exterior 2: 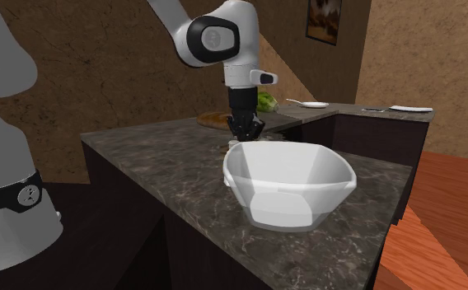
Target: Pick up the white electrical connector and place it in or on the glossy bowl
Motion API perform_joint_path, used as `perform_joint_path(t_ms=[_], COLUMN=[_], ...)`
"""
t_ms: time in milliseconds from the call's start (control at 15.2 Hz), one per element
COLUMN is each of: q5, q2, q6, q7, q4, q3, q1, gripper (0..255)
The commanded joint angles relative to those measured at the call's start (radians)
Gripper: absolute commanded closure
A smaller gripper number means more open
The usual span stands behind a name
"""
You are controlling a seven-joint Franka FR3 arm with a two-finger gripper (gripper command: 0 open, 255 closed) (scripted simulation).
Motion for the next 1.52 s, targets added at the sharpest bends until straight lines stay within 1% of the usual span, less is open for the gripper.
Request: perform_joint_path(t_ms=[0, 660, 1452], q5=[0.009, 0.044, 0.064], q2=[-0.021, -0.122, -0.213], q6=[-0.026, -0.166, -0.334], q7=[-0.006, -0.028, -0.042], q4=[0.005, 0.047, 0.126], q3=[0.001, 0.001, -0.007], q1=[-0.001, -0.001, -0.001], gripper=[255, 255, 255])
